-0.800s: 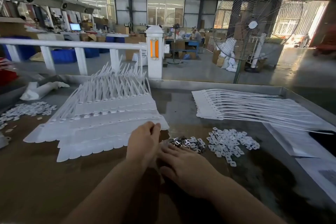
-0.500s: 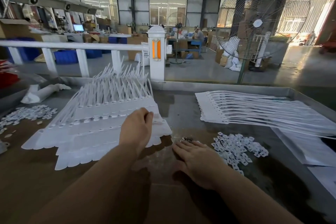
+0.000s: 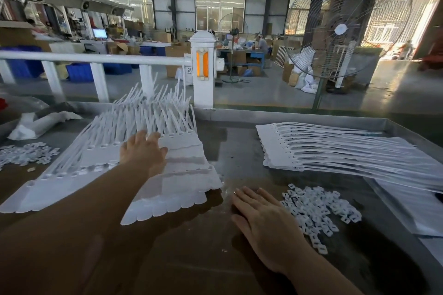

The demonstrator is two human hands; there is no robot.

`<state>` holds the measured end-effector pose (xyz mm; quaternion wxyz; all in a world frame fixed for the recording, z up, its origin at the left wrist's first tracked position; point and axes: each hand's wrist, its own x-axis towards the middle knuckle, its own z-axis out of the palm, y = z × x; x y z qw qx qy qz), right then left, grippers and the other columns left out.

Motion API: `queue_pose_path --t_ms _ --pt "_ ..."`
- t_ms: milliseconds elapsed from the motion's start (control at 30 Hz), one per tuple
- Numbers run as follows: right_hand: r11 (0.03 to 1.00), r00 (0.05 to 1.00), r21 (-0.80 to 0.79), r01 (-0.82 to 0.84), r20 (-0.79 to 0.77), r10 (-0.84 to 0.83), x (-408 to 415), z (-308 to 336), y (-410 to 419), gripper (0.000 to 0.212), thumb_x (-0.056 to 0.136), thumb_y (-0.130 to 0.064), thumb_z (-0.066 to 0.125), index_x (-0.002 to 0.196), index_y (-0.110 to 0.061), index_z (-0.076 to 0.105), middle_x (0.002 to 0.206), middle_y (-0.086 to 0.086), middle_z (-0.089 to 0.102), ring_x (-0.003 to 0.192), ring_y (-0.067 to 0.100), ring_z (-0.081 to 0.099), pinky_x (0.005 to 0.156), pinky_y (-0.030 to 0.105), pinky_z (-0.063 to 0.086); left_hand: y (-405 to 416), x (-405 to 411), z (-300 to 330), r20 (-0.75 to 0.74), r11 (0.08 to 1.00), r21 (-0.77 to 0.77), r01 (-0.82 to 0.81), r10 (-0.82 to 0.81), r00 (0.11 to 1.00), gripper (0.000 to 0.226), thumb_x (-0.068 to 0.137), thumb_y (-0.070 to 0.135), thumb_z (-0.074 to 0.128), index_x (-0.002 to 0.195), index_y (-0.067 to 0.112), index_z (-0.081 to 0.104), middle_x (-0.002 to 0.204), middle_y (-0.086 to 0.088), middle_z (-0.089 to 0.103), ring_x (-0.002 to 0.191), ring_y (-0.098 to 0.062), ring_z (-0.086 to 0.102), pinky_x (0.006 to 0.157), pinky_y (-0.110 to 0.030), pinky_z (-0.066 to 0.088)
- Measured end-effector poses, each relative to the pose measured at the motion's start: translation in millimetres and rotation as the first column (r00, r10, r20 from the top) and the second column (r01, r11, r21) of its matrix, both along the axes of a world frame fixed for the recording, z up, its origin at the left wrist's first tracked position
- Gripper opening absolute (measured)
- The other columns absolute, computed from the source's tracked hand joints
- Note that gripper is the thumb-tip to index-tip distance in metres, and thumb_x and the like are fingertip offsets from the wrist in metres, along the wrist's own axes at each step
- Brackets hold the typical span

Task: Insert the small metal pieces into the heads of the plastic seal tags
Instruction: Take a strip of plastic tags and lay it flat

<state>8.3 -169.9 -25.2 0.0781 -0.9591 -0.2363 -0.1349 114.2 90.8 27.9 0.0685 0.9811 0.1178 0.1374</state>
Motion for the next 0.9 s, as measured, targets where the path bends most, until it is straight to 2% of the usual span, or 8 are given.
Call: queue_pose_path --t_ms 133,233,333,433,533,667,767,900 --pt "0.999 0.999 0.049 0.013 -0.036 -0.011 2.4 -0.7 -1.6 0.076 0.082 -0.059 -0.009 0.145 -0.031 0.023 0.151 -0.016 0.023 0.139 -0.004 0.010 0.110 0.017 -0.011 14.4 9.8 -5.3 -0.178 1.000 0.009 0.005 -0.004 0.984 0.066 0.092 0.055 0.038 0.147 0.030 0.015 0.155 -0.010 0.017 0.139 -0.034 0.021 0.112 -0.053 0.021" --pt "0.998 0.999 0.055 0.015 -0.045 -0.012 1.9 -0.3 -1.5 0.077 0.081 -0.059 -0.009 0.145 -0.031 0.023 0.152 -0.016 0.023 0.140 -0.004 0.012 0.108 0.015 -0.011 24.0 14.1 0.0 -0.210 0.997 -0.069 0.018 -0.033 0.977 0.078 0.084 0.063 0.047 0.147 0.028 0.017 0.151 -0.013 0.028 0.136 -0.038 0.027 0.110 -0.053 0.022" --pt "0.997 0.999 0.074 0.022 -0.039 -0.019 0.1 0.8 -1.4 0.078 0.081 -0.059 -0.008 0.145 -0.031 0.027 0.151 -0.015 0.026 0.139 -0.003 0.015 0.109 0.015 -0.011 32.7 18.7 9.4 -0.235 0.996 0.003 0.093 -0.089 0.968 0.085 0.079 0.067 0.050 0.146 0.021 0.023 0.145 -0.014 0.038 0.130 -0.034 0.038 0.109 -0.045 0.025" --pt "0.995 0.999 0.090 0.043 -0.030 -0.040 -1.2 1.6 -1.8 0.078 0.081 -0.058 -0.008 0.144 -0.031 0.029 0.150 -0.015 0.028 0.139 -0.003 0.017 0.108 0.014 -0.011 40.2 22.5 10.4 -0.306 0.980 0.168 0.110 -0.054 0.950 0.089 0.078 0.075 0.037 0.147 0.022 0.018 0.149 -0.014 0.031 0.134 -0.033 0.033 0.111 -0.044 0.022" --pt "0.994 0.998 0.100 0.051 -0.027 -0.049 -1.5 0.7 -1.6 0.074 0.084 -0.058 -0.005 0.143 -0.030 0.031 0.150 -0.015 0.030 0.139 -0.003 0.019 0.109 0.014 -0.006 49.8 23.9 11.0 -0.372 0.981 0.158 0.116 -0.050 0.927 0.085 0.082 0.072 0.030 0.148 0.023 0.012 0.152 -0.012 0.026 0.137 -0.031 0.029 0.114 -0.044 0.014" --pt "0.991 0.998 0.114 0.063 -0.017 -0.061 -0.4 0.1 -0.9 0.074 0.085 -0.057 -0.003 0.142 -0.028 0.034 0.148 -0.014 0.033 0.138 -0.002 0.023 0.110 0.015 -0.002 55.0 22.3 14.2 -0.320 0.957 0.245 0.154 -0.070 0.945 0.066 0.093 0.057 0.034 0.148 0.025 0.017 0.139 -0.014 0.047 0.120 -0.029 0.050 0.099 -0.035 0.038" --pt "0.991 0.998 0.114 0.064 -0.012 -0.063 -0.8 -0.2 -0.6 0.074 0.085 -0.057 -0.003 0.141 -0.028 0.036 0.148 -0.014 0.034 0.137 -0.002 0.024 0.110 0.016 -0.003 58.9 22.7 13.7 -0.295 0.919 0.332 0.214 -0.114 0.949 0.059 0.096 0.048 0.033 0.148 0.023 0.019 0.130 -0.015 0.055 0.110 -0.025 0.056 0.092 -0.032 0.042" --pt "0.991 0.998 0.119 0.060 -0.007 -0.059 -1.0 -0.8 -1.6 0.056 0.096 -0.052 0.014 0.141 -0.028 0.036 0.148 -0.014 0.034 0.137 -0.001 0.024 0.112 0.016 0.001 69.4 20.8 10.8 -0.317 0.978 0.081 0.193 -0.159 0.935 0.074 0.090 0.055 0.041 0.149 0.023 0.011 0.154 -0.013 0.021 0.137 -0.033 0.029 0.111 -0.044 0.024"
